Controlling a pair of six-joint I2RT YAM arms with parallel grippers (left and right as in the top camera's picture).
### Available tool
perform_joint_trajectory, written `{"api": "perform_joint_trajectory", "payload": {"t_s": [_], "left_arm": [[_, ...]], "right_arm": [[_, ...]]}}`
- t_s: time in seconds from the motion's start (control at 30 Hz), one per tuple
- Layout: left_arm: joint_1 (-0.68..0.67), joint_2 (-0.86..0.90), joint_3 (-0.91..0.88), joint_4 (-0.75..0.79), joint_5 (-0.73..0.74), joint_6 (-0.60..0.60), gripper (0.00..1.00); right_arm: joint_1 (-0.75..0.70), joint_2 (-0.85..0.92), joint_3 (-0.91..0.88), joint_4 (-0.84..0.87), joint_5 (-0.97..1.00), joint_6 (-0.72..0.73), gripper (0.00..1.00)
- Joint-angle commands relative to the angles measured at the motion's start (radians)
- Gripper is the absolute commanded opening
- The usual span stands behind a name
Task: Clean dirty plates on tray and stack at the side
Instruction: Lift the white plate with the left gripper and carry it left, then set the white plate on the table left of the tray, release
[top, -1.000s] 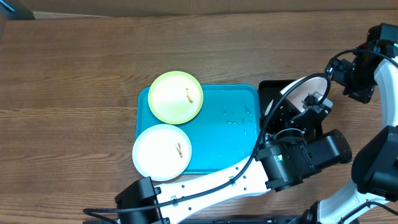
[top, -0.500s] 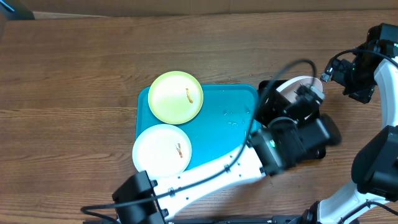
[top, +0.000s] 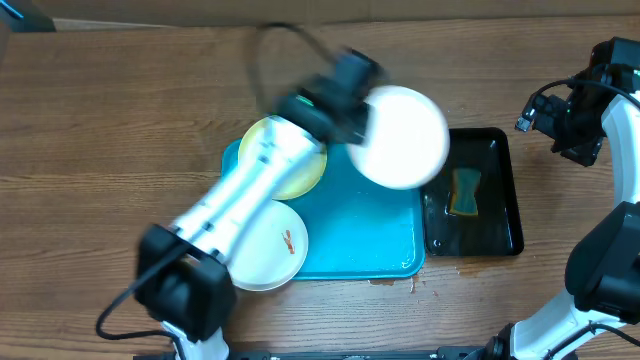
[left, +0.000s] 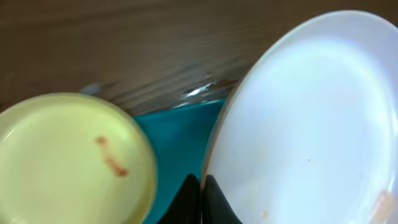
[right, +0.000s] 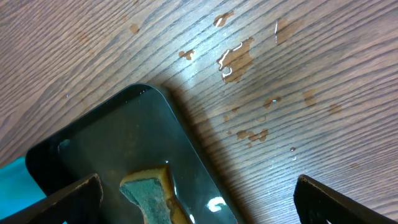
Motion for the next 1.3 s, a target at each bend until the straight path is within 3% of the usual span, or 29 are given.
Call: {"api": "perform_joint_trajectory", "payload": {"t_s": [0.0, 0.23, 0.5, 0.67, 1.03, 1.07, 1.1, 1.17, 1.2, 1.23, 1.27], "left_arm": [[0.197, 0.004, 0.027, -0.069, 0.286, -0.051, 0.04], [0.62, 0.004, 0.026, -0.24, 0.297, -0.004, 0.04], [0.985, 0.004, -0.015, -0.267, 0.233, -0.002, 0.04], [1.067, 0.004, -0.112, -0.203, 0.13, -0.014, 0.04], [1.077, 0.004, -0.344, 0.04, 0.116, -0.026, 0.06], [1.077, 0.004, -0.347, 0.045, 0.116, -0.026, 0.08], [1.077, 0.004, -0.347, 0.045, 0.116, -0.026, 0.18], [1.076, 0.004, -0.347, 0.043, 0.116, -0.026, 0.58], [1.076, 0.004, -0.347, 0.034, 0.117, -0.025, 0.92], [1.075, 0.004, -0.347, 0.023, 0.118, -0.025, 1.0], [1.075, 0.004, -0.347, 0.014, 0.129, -0.025, 1.0]], "right_arm": [[-0.001, -0.01, 0.006, 0.006, 0.0, 0.003, 1.0], [-0.001, -0.01, 0.006, 0.006, 0.0, 0.003, 1.0], [-0.001, -0.01, 0.006, 0.006, 0.0, 0.003, 1.0], [-0.001, -0.01, 0.006, 0.006, 0.0, 0.003, 1.0], [-0.001, -0.01, 0.006, 0.006, 0.0, 0.003, 1.0], [-0.001, -0.01, 0.006, 0.006, 0.0, 0.003, 1.0], [-0.001, -0.01, 0.006, 0.006, 0.0, 0.003, 1.0], [-0.001, -0.01, 0.006, 0.006, 0.0, 0.003, 1.0], [-0.001, -0.01, 0.006, 0.006, 0.0, 0.003, 1.0], [-0.001, -0.01, 0.006, 0.006, 0.0, 0.003, 1.0], [-0.001, -0.01, 0.006, 0.006, 0.0, 0.003, 1.0]]}}
